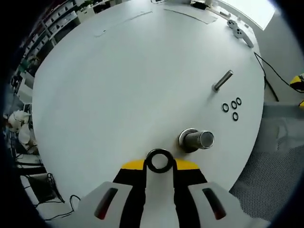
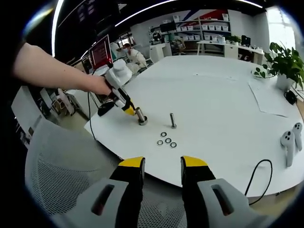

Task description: Place the washer onto the threaded stud by aligning its center hole with the stud, sliding it down to the base, and recovering from edge contact or off-axis alignment until the washer reaches the visible bottom stop.

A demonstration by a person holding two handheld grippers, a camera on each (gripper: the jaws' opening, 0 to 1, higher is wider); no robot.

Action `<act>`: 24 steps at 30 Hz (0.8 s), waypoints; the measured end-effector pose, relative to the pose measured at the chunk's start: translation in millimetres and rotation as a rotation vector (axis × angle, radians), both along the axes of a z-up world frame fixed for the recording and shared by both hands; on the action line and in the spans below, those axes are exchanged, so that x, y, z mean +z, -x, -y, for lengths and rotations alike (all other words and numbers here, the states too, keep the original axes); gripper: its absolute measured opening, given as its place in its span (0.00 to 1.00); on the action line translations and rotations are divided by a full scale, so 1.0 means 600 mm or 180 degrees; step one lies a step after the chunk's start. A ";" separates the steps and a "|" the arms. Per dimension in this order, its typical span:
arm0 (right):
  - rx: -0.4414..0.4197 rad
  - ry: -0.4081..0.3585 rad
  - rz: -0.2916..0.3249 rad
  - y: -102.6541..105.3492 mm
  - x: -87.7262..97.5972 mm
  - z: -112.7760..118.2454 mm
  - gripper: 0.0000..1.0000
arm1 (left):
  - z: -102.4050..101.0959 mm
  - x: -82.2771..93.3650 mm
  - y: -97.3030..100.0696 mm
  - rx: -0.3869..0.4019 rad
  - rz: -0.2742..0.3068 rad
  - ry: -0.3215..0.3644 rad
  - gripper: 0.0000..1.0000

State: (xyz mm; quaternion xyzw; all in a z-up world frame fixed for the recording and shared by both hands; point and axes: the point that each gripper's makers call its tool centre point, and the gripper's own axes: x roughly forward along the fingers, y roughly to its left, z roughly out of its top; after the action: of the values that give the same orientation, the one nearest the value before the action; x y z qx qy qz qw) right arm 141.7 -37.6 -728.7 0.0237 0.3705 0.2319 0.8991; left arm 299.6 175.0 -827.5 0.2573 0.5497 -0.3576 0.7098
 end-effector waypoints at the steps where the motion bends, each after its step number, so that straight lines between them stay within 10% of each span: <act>1: 0.0003 -0.0001 0.0004 0.000 0.000 0.000 0.33 | 0.001 0.004 0.001 -0.0009 0.0023 0.0015 0.19; 13: 0.0154 0.0016 0.0013 0.004 0.001 -0.011 0.33 | 0.023 0.063 0.005 0.0008 0.0189 0.0348 0.19; 24: 0.0145 -0.0015 0.0043 0.003 0.004 -0.010 0.33 | 0.059 0.069 0.014 -0.0342 0.0248 0.0220 0.19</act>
State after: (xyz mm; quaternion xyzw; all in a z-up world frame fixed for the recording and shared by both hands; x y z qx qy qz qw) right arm 140.1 -31.4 -726.4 0.0158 0.3644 0.2535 0.8960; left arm 291.2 139.6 -786.2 0.2756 0.4944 -0.4036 0.7188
